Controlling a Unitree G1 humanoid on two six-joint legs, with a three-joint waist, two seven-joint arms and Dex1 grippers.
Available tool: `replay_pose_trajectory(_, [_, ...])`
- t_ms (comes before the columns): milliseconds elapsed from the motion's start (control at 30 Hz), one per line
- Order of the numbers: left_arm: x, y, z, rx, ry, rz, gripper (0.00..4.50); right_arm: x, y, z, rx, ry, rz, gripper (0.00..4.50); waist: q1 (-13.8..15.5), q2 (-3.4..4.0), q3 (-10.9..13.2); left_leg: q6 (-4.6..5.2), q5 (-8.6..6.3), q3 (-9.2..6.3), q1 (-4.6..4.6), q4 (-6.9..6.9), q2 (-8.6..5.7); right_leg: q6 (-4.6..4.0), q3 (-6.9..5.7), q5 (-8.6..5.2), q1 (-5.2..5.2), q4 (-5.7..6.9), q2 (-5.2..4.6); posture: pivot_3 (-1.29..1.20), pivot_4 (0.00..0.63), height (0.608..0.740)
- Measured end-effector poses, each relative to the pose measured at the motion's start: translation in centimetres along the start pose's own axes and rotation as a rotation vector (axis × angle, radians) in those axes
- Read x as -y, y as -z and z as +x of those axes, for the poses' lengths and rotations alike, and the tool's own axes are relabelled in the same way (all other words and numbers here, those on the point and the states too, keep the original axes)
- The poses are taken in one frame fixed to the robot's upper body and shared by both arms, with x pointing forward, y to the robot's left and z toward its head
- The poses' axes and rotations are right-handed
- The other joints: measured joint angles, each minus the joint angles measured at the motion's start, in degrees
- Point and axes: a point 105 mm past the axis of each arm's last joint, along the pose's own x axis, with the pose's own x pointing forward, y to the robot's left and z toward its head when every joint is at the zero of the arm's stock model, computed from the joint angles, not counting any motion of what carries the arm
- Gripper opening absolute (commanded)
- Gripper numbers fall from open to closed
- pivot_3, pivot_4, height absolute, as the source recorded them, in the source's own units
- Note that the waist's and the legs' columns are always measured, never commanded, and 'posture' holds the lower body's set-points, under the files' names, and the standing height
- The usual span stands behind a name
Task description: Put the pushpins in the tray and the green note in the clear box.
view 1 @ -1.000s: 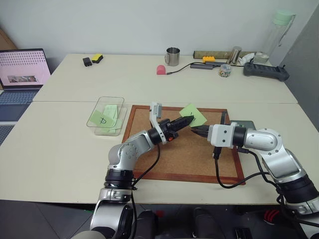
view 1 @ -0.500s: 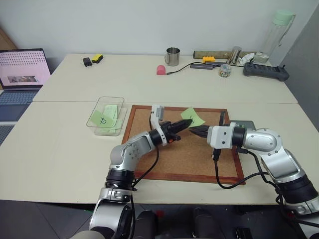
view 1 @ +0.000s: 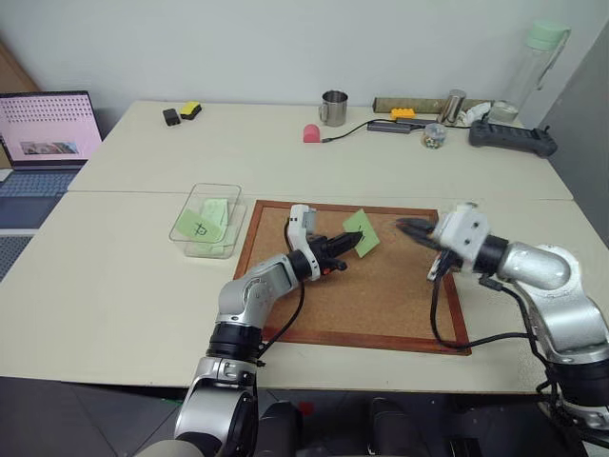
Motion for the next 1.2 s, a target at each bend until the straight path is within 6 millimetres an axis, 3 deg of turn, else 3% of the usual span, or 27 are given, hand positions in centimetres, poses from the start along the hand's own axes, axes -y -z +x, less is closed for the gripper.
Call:
replay_pose_trajectory(67, [0.1,-0.6,-0.6,0.006,-0.001,0.037,0.04,1.1,3.9,-1.5,-0.152,0.097,0.127,0.00,0.0,0.01,0.0,0.00,0.00,0.03,0.00,-0.03,0.01,0.00,0.02,0.00,-0.02,0.01,0.00,0.00,0.150,0.740])
replay_pose_trajectory(200, [0.4,-0.7,-0.9,0.007,0.009,0.055,0.04,1.5,7.5,-2.6,-0.283,0.188,0.262,0.00,-0.1,0.01,0.0,0.02,-0.01,0.16,0.02,-0.01,0.00,0.00,0.12,0.00,-0.03,0.03,0.00,0.00,0.150,0.740])
replay_pose_trajectory(300, [0.8,-0.4,-0.8,-0.005,0.023,0.059,0.04,1.3,8.9,-2.8,-0.332,0.220,0.331,0.00,-0.1,0.01,0.0,0.03,0.00,0.18,0.02,0.00,0.00,0.01,0.10,0.00,-0.02,0.03,0.01,0.00,0.150,0.740])
replay_pose_trajectory(600, [1.4,-0.8,-0.7,0.004,0.040,0.082,0.00,0.6,10.7,-2.9,-0.398,0.226,0.454,1.71,-0.1,0.01,0.0,0.03,-0.01,0.30,0.02,0.00,0.00,0.01,0.08,0.00,-0.02,0.03,0.02,0.00,0.150,0.740])
replay_pose_trajectory(933, [1.5,-1.5,-1.0,0.016,0.036,0.117,0.00,1.8,9.7,-3.2,-0.359,0.227,0.446,3.79,-0.2,0.01,0.0,0.03,-0.01,0.31,0.02,0.00,0.00,0.02,0.07,0.00,-0.02,0.03,0.02,0.00,0.150,0.740])
replay_pose_trajectory(1067, [1.5,-3.6,-2.3,0.050,0.000,0.208,0.00,2.7,5.8,-2.9,-0.234,0.120,0.314,3.79,-0.5,0.02,0.0,0.03,-0.01,0.32,0.02,-0.01,0.02,0.03,0.08,0.00,-0.04,0.03,0.05,0.00,0.150,0.740])
replay_pose_trajectory(1133, [1.4,-5.1,-3.6,0.079,-0.043,0.275,0.00,2.1,1.9,-1.9,-0.096,-0.002,0.229,3.79,-0.9,0.00,0.0,0.02,-0.01,0.29,0.03,-0.03,0.04,0.04,0.06,-0.01,-0.02,0.02,0.09,0.00,0.150,0.740])
replay_pose_trajectory(1200, [1.2,-6.0,-4.5,0.097,-0.073,0.311,0.00,1.3,-0.6,-1.3,-0.012,-0.085,0.180,3.79,-1.0,0.00,0.0,0.02,-0.01,0.21,0.03,-0.01,0.06,0.04,-0.01,-0.01,0.01,0.02,0.09,0.00,0.150,0.740])
